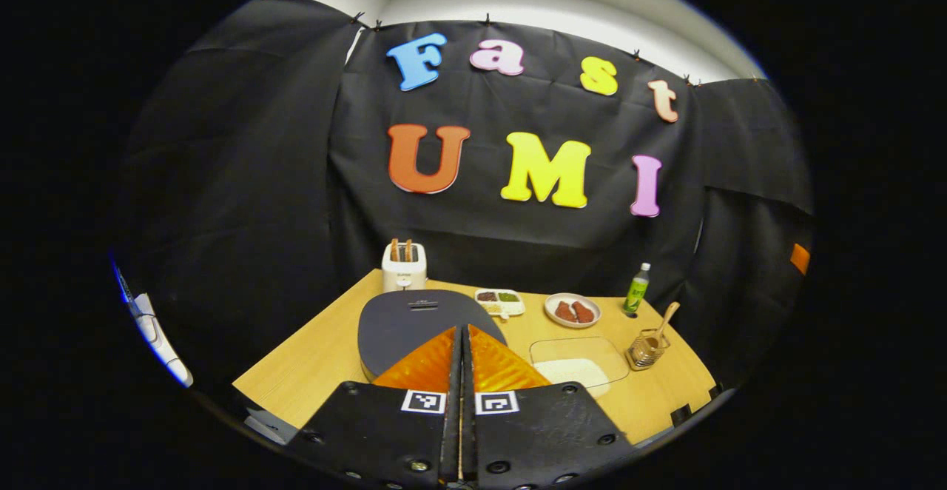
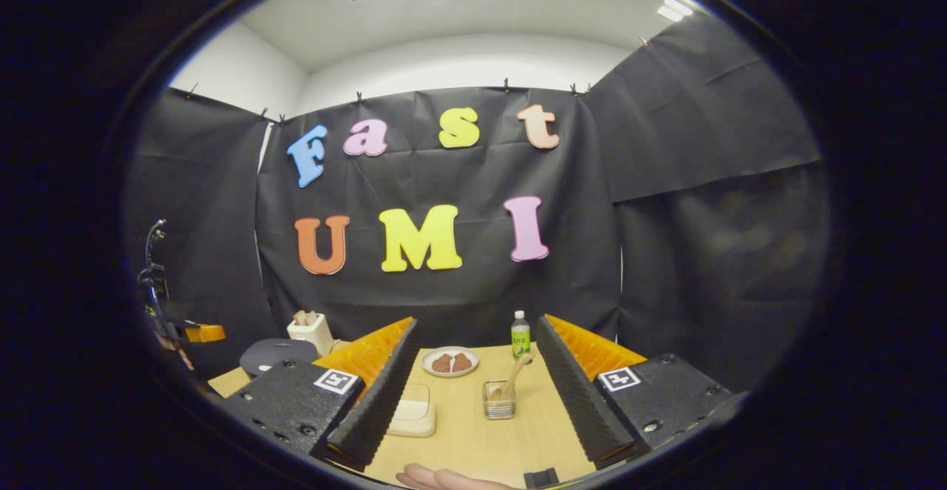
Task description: Close the left gripper, press the button to open the rice cooker; take a wooden spoon from the chopstick holder with the right hand, scoop a spoonful of rice and pour it into the rice cooker, then put the wooden spoon back into the chopstick holder.
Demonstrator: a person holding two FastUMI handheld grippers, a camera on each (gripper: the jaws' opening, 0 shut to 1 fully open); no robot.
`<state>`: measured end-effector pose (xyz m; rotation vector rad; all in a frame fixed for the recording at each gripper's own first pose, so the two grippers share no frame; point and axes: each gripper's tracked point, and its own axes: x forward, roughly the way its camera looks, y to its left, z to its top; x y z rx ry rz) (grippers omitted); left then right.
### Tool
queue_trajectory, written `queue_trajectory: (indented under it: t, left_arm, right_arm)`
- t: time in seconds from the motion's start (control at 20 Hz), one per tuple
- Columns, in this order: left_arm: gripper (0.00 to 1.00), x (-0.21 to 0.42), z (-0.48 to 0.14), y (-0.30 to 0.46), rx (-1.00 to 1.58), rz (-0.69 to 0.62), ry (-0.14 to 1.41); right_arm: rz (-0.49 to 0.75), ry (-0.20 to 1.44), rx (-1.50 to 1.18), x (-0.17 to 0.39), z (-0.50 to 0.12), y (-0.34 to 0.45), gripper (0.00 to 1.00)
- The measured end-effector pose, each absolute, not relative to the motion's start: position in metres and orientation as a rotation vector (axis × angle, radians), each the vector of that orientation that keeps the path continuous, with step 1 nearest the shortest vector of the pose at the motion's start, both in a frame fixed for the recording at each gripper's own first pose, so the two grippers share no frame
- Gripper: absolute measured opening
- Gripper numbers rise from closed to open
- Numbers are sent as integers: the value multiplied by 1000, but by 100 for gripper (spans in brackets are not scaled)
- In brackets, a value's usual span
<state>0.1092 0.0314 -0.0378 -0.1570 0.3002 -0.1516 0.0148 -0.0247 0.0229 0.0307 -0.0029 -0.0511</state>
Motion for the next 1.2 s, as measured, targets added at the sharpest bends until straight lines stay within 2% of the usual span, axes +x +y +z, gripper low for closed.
queue_trajectory:
  t: [0.3, 0.8, 0.85, 0.9, 1.2]
  left_arm:
    - [0, 133, -78, 30, -89, -127, 427]
    - [0, 169, -140, 32, -116, -113, 595]
    - [9, 170, -144, 31, -125, -118, 603]
    - [0, 169, -148, 29, -139, -125, 624]
    - [0, 162, -159, 28, -116, -134, 673]
  right_arm:
    - [-54, -36, 0, 1, 25, -30, 100]
    - [-90, -91, -89, -14, 21, -45, 100]
    - [-94, -100, -93, -17, 23, -46, 99]
    - [-94, -110, -97, -18, 25, -46, 100]
    - [-55, -113, -103, -19, 17, -26, 100]
